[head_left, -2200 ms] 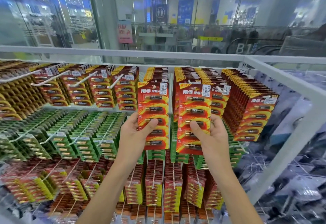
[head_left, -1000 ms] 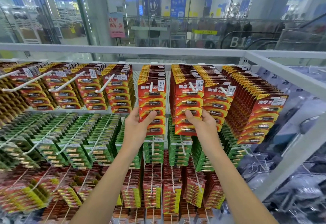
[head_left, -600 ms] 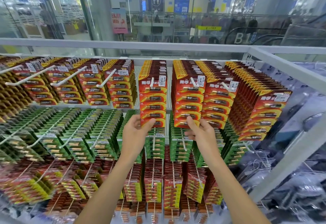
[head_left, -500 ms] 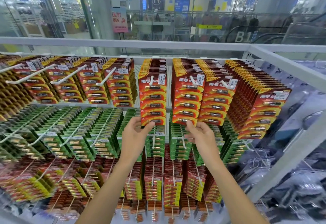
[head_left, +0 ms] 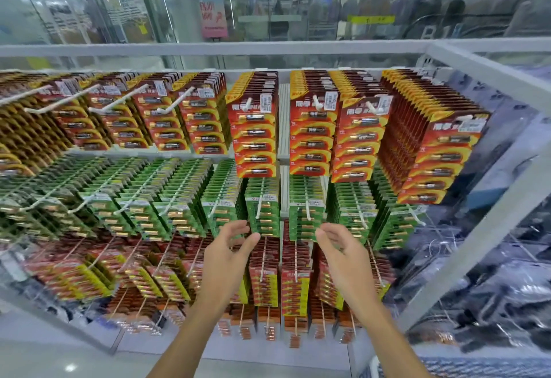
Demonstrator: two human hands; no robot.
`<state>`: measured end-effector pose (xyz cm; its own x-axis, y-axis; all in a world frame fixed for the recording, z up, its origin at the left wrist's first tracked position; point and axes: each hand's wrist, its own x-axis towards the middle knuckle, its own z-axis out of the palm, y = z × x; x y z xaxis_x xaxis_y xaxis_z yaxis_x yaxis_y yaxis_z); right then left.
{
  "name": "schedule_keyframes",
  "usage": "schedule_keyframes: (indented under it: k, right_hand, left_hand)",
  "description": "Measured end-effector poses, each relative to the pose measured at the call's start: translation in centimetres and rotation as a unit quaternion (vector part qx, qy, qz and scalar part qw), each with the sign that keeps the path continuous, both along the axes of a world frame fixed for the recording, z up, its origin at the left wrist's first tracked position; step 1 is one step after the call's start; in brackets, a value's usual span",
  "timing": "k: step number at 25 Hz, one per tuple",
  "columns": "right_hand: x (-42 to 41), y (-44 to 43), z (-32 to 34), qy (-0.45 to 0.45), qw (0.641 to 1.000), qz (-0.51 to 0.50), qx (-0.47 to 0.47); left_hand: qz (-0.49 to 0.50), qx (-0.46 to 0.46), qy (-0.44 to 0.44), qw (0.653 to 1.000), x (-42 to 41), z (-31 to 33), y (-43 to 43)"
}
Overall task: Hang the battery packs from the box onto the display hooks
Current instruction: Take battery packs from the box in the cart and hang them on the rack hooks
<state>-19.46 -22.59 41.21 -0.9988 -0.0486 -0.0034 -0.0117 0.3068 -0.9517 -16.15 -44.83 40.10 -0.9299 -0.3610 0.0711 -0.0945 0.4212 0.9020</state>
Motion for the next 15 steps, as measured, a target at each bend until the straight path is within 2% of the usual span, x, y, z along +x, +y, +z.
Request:
schedule_keyframes:
  k: [9, 15]
  right_hand:
    - [6.7, 2.1, -2.6, -0.010, 1.000, -0.024, 0.000]
    - [14.6, 4.1, -4.3, -0.028, 0.998, -0.064, -0.003]
  left_hand:
    - [-0.031, 0.011, 0.005, 0.999, 7.2, -1.7, 2.5]
    - [-0.061, 0.067, 0.020, 0.996, 13.9, -3.9, 4.3]
